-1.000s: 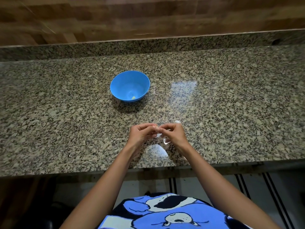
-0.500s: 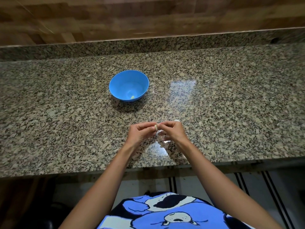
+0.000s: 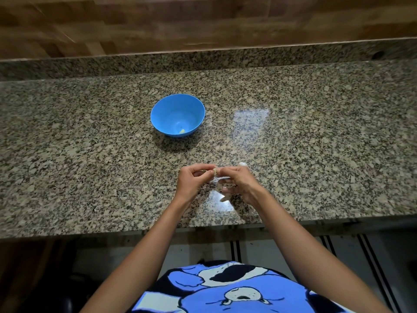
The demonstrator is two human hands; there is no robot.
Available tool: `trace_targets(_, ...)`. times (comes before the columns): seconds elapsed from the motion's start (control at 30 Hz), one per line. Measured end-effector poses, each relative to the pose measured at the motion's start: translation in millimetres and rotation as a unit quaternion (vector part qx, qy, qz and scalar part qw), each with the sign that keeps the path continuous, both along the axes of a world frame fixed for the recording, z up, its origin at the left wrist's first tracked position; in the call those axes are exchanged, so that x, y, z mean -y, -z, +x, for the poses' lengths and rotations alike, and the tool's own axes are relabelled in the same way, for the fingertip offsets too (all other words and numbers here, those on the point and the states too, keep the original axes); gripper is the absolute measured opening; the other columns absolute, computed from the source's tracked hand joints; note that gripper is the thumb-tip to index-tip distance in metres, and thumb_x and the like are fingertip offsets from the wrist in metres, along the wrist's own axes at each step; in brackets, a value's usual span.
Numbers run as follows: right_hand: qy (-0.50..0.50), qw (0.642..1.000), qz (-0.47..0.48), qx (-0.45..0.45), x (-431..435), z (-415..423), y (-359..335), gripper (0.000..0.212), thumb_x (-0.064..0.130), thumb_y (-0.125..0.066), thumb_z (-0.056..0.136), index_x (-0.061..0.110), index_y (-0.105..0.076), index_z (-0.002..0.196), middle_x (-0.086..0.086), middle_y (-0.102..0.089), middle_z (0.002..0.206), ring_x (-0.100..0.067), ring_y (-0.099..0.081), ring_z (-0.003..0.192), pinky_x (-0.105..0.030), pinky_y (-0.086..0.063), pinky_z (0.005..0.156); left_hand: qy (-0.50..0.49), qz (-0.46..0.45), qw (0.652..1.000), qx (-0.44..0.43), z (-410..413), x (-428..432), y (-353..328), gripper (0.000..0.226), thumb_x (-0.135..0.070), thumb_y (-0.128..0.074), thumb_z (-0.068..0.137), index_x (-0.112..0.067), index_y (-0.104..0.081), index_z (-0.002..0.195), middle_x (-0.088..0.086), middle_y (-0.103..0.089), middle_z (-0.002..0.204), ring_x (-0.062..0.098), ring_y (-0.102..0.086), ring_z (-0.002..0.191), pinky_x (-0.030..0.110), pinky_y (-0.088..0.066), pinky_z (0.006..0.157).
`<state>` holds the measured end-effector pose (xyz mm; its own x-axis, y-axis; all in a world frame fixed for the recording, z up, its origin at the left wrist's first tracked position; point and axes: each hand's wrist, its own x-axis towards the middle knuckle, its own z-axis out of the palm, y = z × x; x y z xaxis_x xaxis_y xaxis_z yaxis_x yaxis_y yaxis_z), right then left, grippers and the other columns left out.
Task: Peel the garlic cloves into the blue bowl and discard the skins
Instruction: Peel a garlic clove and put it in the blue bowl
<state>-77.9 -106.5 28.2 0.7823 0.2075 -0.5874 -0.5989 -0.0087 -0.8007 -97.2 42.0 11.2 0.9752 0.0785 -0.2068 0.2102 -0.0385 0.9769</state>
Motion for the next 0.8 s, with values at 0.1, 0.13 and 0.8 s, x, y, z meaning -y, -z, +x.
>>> trace_targets(0.1,0.004,1.0,-0.01,0.015,-2.3,0.2,-3.3,0.01,0.01,-0.063,0.085,0.009,-0.071,0.079,-0.003,-0.068,0.078,-0.013,-0.058,0.065,-0.026,-0.048,0.055,0.0,0.013,1.0,0.006,0.6,0.1,0.6,0.019,0.003,-0.069,0.079,-0.002,-0.07,0.097,0.008,-0.072,0.095,0.02,-0.07,0.083,0.028,-0.058,0.075)
trace_targets(0.13,0.007,1.0,-0.017,0.023,-3.5,0.4,-3.9,0.01,0.01,-0.063,0.085,0.009,-0.07,0.077,-0.003,-0.067,0.077,-0.013,-0.058,0.064,-0.025,-0.048,0.055,0.001,0.021,1.0,0.012,0.3,0.5,0.4,0.019,0.002,-0.07,0.079,-0.003,-0.071,0.096,0.007,-0.072,0.094,0.02,-0.071,0.084,0.029,-0.058,0.075)
trace_targets(0.8,-0.005,1.0,0.005,0.026,0.1,0.5,5.9,0.011,0.017,-0.067,0.082,0.007,-0.071,0.085,-0.009,-0.07,0.08,-0.018,-0.06,0.064,-0.027,-0.048,0.056,-0.024,-0.169,0.98,-0.101,-0.7,-1.7,-1.8,0.02,0.003,-0.066,0.08,0.001,-0.07,0.099,0.015,-0.072,0.097,0.022,-0.069,0.08,0.026,-0.059,0.073)
